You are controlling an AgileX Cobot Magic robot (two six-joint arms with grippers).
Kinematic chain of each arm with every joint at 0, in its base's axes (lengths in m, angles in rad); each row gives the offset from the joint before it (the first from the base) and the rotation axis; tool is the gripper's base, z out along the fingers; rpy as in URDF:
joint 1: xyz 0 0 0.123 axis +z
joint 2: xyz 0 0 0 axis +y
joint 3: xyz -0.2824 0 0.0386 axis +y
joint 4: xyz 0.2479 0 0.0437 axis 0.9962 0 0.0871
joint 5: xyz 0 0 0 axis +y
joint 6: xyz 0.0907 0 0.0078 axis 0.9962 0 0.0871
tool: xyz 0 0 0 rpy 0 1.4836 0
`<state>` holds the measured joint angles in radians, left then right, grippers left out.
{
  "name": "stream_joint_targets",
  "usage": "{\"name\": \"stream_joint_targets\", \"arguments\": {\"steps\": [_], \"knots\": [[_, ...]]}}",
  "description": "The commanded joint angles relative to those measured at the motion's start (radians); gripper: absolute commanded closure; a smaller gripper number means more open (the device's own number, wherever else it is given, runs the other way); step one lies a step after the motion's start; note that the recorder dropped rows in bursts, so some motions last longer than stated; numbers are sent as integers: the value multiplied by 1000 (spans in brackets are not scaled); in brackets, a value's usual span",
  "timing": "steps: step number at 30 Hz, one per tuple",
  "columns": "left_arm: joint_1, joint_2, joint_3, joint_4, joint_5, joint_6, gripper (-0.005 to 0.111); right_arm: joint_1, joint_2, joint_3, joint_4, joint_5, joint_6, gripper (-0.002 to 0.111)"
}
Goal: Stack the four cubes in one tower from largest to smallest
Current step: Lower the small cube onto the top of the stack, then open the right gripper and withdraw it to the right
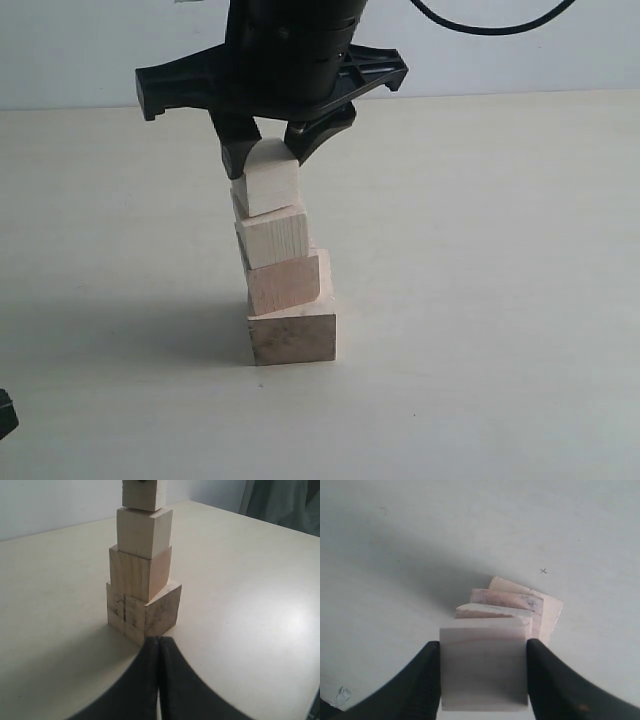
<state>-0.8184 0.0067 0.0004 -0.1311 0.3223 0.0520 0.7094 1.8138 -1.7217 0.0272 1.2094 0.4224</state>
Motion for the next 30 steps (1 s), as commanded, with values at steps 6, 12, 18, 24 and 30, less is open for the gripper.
{"name": "stream_joint_targets", "arguments": {"steps": [6, 12, 18, 24, 30], "knots": [[2, -7, 0, -4, -3, 0, 107, 1, 17, -11, -2, 12, 0, 108], [2, -7, 0, -4, -3, 0, 107, 1, 17, -11, -2, 12, 0, 108], [2, -7, 0, -4, -3, 0, 107, 1, 15, -11, -2, 8, -9, 87], [2, -7, 0, -4, -3, 0, 107, 1, 15, -11, -2, 0, -20, 53], [2, -7, 0, -4, -3, 0, 107, 1, -3, -11, -2, -23, -27, 40]]}}
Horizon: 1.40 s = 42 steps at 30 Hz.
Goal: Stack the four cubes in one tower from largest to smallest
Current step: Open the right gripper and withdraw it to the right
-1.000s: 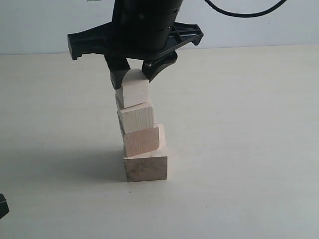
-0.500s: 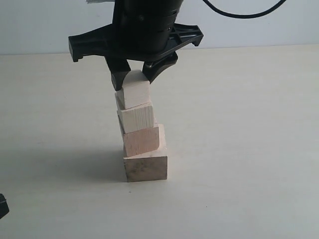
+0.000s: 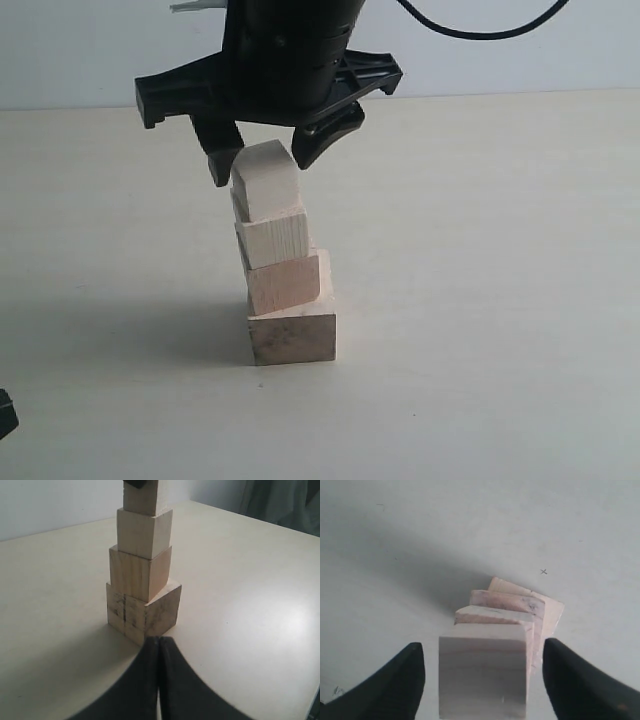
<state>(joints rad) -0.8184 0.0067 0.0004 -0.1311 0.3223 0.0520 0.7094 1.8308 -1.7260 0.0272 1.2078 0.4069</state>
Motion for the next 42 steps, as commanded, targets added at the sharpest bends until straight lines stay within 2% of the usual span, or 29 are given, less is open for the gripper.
{"name": "stream_joint_targets", "arguments": {"steps": [1, 9, 14, 17, 24, 29, 34, 42], "knots": [[2, -7, 0, -4, -3, 0, 107, 1, -29, -7, -2, -23, -16, 40], [2, -7, 0, -4, -3, 0, 107, 16, -174, -7, -131, -42, -21, 41], [2, -7, 0, -4, -3, 0, 107, 44, -325, 87, -198, -164, -19, 44], [2, -7, 0, -4, -3, 0, 107, 46, -447, 231, -204, -272, -16, 56], [2, -7, 0, -4, -3, -1, 107, 46, -777, 689, -214, -638, -16, 108], [2, -7, 0, -4, -3, -1, 107, 46, -950, 856, -223, -675, -45, 108], [2, -7, 0, -4, -3, 0, 107, 46, -1051, 923, -269, -544, 46, 108], [2, -7, 0, -4, -3, 0, 107, 15, -1165, 1173, -245, -806, 47, 108]]}}
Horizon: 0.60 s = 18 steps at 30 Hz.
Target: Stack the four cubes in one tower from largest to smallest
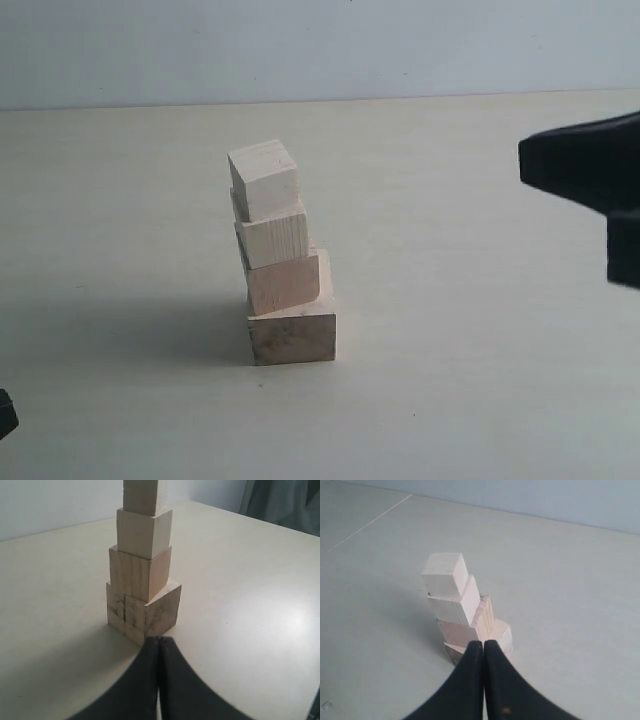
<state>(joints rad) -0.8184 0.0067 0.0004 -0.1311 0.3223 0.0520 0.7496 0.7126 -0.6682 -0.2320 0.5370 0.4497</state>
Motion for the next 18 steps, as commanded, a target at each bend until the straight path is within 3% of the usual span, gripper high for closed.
{"name": "stream_joint_targets", "arguments": {"steps": [1, 10, 13, 18], "knots": [[2, -7, 0, -4, -3, 0, 107, -31, -59, 165, 48, -173, 4, 108], [2, -7, 0, -4, -3, 0, 107, -61, -193, 547, 181, -495, 4, 108], [2, -7, 0, -4, -3, 0, 107, -130, -290, 645, 185, -578, 4, 108], [2, -7, 0, -4, -3, -1, 107, -284, -456, 668, 75, -515, 4, 108]]}}
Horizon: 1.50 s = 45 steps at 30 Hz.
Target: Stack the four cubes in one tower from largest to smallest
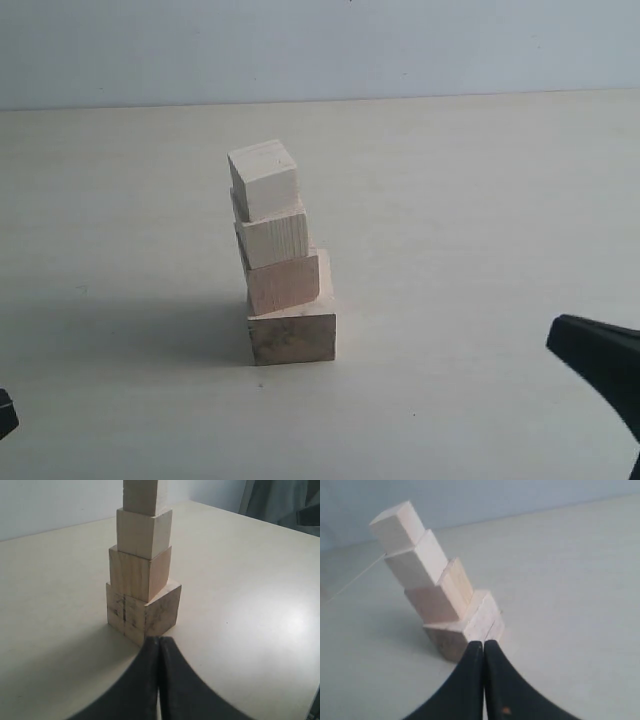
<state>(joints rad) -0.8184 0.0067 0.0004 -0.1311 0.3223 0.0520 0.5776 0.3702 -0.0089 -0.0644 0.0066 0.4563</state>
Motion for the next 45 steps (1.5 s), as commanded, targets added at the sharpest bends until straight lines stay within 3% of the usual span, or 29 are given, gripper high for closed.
{"name": "stream_joint_targets", "arguments": {"steps": [1, 8, 22, 27, 36, 45], "knots": [[2, -7, 0, -4, -3, -1, 107, -145, -142, 9, -130, 35, -9, 108], [2, -7, 0, -4, -3, -1, 107, -286, -306, 9, -155, 128, -9, 108], [2, -7, 0, -4, -3, -1, 107, -287, -338, 9, -154, 130, -54, 108], [2, -7, 0, -4, -3, -1, 107, -287, -338, 9, 38, 135, -81, 108], [2, -7, 0, -4, -3, -1, 107, -287, -338, 9, 32, 164, -229, 108], [2, -7, 0, -4, -3, -1, 107, -287, -338, 9, 56, 164, -226, 108]]}}
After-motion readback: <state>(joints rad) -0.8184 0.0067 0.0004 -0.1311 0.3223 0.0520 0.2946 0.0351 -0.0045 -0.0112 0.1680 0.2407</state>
